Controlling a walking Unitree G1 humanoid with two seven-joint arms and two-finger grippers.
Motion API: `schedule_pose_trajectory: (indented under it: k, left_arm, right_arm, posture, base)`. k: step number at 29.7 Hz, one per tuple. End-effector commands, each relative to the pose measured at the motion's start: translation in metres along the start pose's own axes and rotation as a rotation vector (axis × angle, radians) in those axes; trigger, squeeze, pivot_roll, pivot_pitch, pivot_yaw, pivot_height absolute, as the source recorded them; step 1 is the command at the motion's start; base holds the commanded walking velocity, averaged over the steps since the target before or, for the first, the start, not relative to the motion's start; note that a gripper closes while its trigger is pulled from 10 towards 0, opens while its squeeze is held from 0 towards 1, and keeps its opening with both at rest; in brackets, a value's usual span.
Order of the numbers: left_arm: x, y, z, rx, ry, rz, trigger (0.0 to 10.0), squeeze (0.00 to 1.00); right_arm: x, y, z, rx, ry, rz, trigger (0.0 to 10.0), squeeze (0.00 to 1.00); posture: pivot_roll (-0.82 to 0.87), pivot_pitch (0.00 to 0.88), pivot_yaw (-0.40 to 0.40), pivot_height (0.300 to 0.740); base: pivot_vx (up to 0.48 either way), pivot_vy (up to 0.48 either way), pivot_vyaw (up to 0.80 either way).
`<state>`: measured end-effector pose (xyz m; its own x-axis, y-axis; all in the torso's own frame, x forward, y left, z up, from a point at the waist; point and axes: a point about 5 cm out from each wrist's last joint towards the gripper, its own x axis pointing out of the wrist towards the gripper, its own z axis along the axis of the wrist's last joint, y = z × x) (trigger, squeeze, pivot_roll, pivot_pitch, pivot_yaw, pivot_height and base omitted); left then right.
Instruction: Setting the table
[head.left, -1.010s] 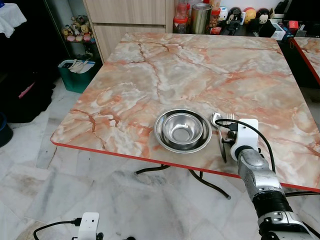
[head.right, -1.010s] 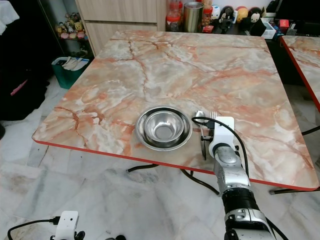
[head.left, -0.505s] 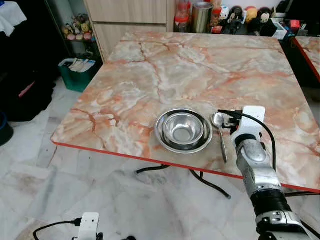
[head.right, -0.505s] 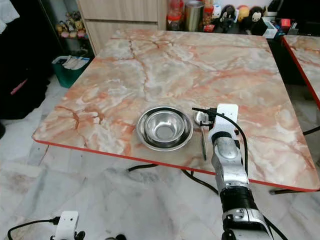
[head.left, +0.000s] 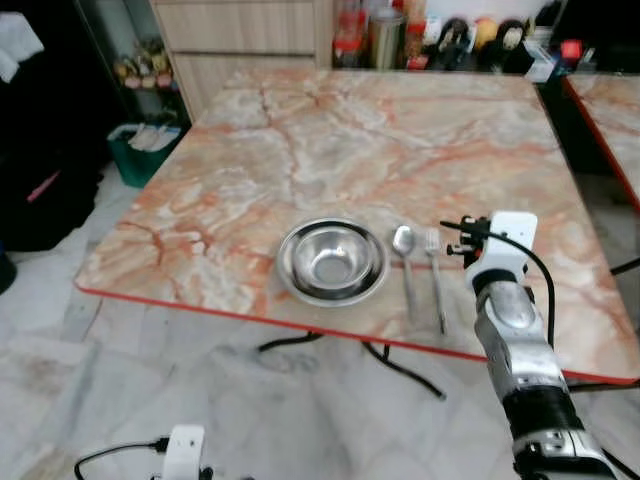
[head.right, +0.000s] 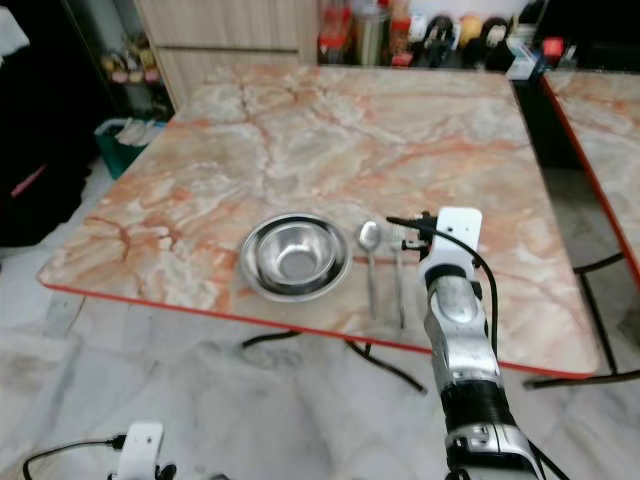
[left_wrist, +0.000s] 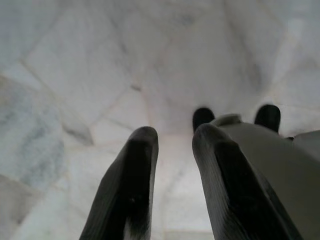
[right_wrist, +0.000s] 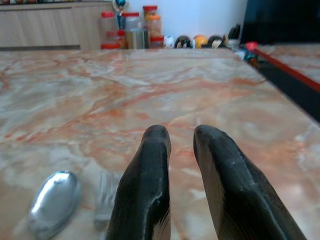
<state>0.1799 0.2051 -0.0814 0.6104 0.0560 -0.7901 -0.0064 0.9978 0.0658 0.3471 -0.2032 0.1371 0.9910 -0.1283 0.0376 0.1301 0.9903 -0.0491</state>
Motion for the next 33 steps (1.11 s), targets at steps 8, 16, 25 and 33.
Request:
schedule_pose_trajectory:
  k: [8,16,25,33]
  left_arm:
    - [-0.002,0.002,-0.009,0.008,0.028,0.003,10.0,0.0]
    - [-0.002,0.001,-0.008,0.006,0.024,0.001,10.0,0.0]
    - [-0.002,0.0,-0.008,0.006,0.023,-0.005,10.0,0.0]
    - [-0.001,-0.002,-0.004,0.004,0.016,-0.006,10.0,0.0]
  right_arm:
    - [-0.014,0.007,0.008,0.023,-0.13,0.038,10.0,0.0]
    - [-0.042,0.009,-0.021,-0.003,-0.083,0.045,10.0,0.0]
    - [-0.068,0.001,-0.061,-0.055,0.039,0.038,10.0,0.0]
    - [-0.069,0.0,-0.102,-0.027,0.254,0.044,10.0,0.0]
  posture:
    - [-0.01,0.112,0.033,0.74]
    - [-0.01,0.111,0.033,0.74]
    - [-0.02,0.108,0.031,0.74]
    - [-0.02,0.106,0.031,0.74]
  base:
    - [0.0,-0.349,0.0]
    - [0.0,-0.32,0.0]
    - [0.0,-0.284,0.0]
    - [0.0,-0.283,0.0]
